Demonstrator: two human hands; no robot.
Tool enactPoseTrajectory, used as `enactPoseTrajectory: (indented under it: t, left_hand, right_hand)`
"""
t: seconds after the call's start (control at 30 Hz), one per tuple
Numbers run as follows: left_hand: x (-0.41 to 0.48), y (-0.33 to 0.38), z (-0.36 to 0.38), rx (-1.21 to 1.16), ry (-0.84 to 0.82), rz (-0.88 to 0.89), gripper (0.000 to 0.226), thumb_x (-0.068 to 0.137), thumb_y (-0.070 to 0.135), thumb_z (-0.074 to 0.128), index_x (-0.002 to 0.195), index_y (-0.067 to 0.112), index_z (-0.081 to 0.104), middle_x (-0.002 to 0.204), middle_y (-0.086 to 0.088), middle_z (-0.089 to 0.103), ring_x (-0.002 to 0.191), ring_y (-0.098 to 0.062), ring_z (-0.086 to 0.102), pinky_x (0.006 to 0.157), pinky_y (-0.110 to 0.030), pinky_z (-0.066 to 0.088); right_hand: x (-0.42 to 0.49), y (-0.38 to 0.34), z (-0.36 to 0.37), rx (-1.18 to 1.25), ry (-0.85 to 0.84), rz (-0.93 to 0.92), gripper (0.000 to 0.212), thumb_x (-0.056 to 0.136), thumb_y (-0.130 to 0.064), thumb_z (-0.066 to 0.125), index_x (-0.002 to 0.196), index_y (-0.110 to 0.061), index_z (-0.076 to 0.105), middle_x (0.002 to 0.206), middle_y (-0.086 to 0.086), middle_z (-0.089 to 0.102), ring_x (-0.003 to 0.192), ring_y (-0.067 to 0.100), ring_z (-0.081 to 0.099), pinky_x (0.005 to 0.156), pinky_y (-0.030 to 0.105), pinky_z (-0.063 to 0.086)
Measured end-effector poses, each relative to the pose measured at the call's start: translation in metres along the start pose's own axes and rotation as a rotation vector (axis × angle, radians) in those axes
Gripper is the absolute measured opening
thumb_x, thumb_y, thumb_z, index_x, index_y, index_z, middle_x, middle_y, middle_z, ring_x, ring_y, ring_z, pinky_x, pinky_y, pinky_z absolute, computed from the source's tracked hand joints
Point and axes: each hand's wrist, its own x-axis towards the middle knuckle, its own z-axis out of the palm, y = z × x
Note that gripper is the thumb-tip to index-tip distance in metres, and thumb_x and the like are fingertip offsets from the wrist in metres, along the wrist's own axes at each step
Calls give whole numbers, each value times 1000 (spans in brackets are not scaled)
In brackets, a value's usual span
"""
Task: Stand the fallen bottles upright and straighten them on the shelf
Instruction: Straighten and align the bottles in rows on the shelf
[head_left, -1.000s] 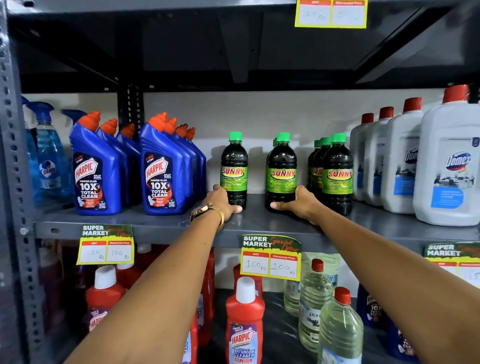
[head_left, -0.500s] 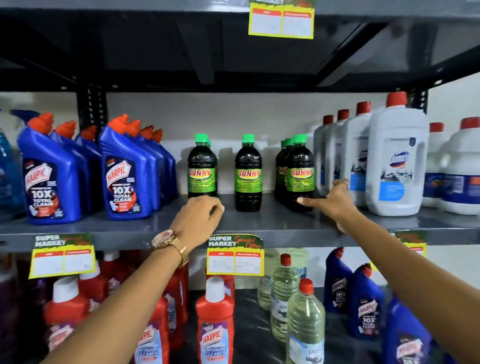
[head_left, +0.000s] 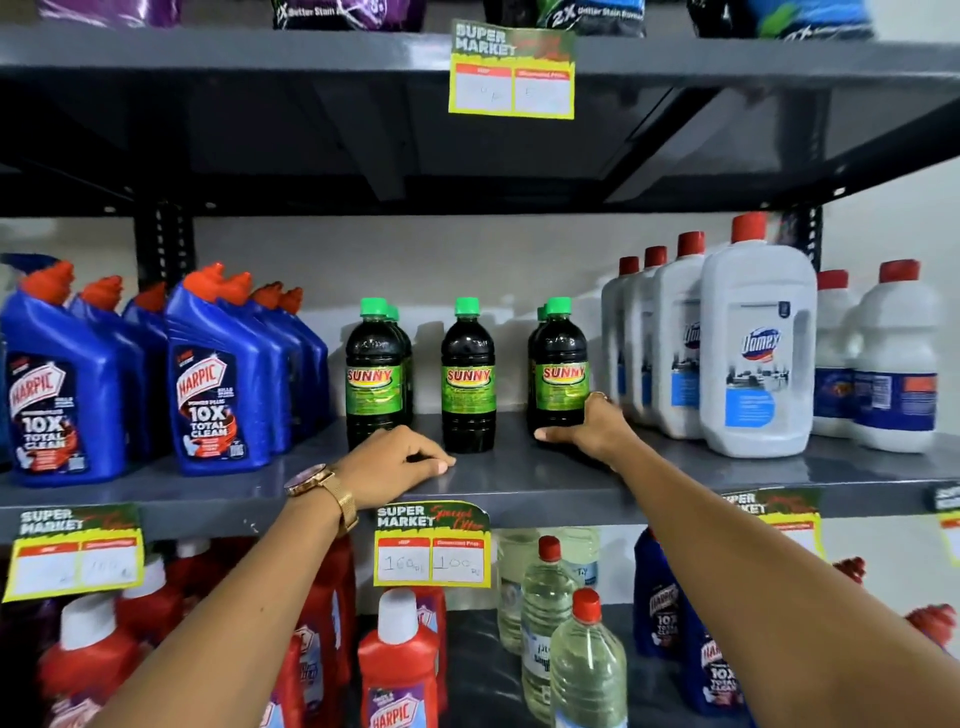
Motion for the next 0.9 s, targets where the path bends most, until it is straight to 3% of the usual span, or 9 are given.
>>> enactPoseTrajectory:
  t: [0.1,0.33,0.57,0.63,0.77,0.83,0.9]
  left_hand:
    - [-1,2,-1,1,-3,-19,27,92,30,55,113,24,70,121,9,67,115,-5,58,103,-26,39]
    - [-1,3,-1,-32,-11,-26,28,91,28,57,114,20,69,124,5,65,113,-1,56,94,-14,38]
    - [-6,9,-5,-45,-72,-62,33,93,34,51,119,21,66,130,5,61,120,-9,55,100,-23,39]
    - [-11,14,-4,-30,-145,-79,40,96,38,43,128,22,59,139,5,53,130,-12,47,104,-23,32]
    - [-19,20,-1,86,-312,-124,55,98,48,21,149,27,22,159,8,12,146,-7,6,115,-26,3]
    - [-21,24,-2,79,-329,-179,58,97,53,16,149,29,18,160,8,8,146,-9,4,115,-29,2]
    - [-21,25,-5,-37,-301,-278,65,93,60,18,146,25,30,157,3,23,145,-17,20,116,-35,11]
  right_hand:
    - [1,-1,0,-20,14,1,79,63,-32,87,127,-2,51,125,17,59,117,30,56,100,34,45]
    - [1,-1,-1,-49,4,-5,81,66,-31,85,129,-1,45,128,18,56,119,32,53,103,40,44]
    - [-2,-2,-3,-37,-31,-9,80,69,-32,83,132,-2,44,130,18,54,121,32,52,106,41,42]
    - [-4,-3,-3,-47,-39,-30,81,69,-34,83,133,-2,45,131,18,53,122,32,51,107,40,41]
    - [-9,-1,-10,63,-7,6,84,64,-37,85,130,-3,45,127,16,56,117,30,55,100,36,45]
    - [-8,1,-15,156,-29,51,80,64,-36,86,124,-2,46,123,16,60,111,28,57,93,36,47]
    - [-12,2,-19,191,-61,101,77,66,-36,84,123,1,47,121,17,60,109,28,57,93,37,47]
